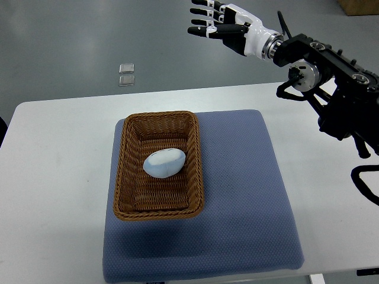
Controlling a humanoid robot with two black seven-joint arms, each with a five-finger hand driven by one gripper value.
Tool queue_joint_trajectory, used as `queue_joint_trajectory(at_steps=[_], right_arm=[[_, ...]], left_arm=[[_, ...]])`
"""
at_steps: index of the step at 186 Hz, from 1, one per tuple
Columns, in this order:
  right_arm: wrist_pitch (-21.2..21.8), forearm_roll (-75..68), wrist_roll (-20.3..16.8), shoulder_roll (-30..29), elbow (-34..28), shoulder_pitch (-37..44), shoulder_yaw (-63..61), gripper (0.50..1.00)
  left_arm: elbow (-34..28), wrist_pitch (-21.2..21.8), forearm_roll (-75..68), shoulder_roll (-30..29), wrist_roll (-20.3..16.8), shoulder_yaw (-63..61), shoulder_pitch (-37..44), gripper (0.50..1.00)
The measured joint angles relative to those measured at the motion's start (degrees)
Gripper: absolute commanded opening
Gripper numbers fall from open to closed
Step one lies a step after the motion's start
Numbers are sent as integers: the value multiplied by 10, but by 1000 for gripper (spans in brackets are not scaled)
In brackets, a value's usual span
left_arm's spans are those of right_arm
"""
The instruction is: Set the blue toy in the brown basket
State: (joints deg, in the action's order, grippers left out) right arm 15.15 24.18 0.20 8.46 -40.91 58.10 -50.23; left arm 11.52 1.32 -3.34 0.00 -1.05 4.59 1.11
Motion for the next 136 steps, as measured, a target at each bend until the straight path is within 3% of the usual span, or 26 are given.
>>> queue_joint_trajectory(at_steps=[45, 136], right_arm=[[-10, -126, 52, -3, 4, -94, -88, 903], [7, -231, 68, -33, 26, -165, -92, 903]], left_arm=[[2, 0, 0, 0, 0, 0, 0, 1000], [3, 0, 0, 0, 0, 0, 0, 1000]])
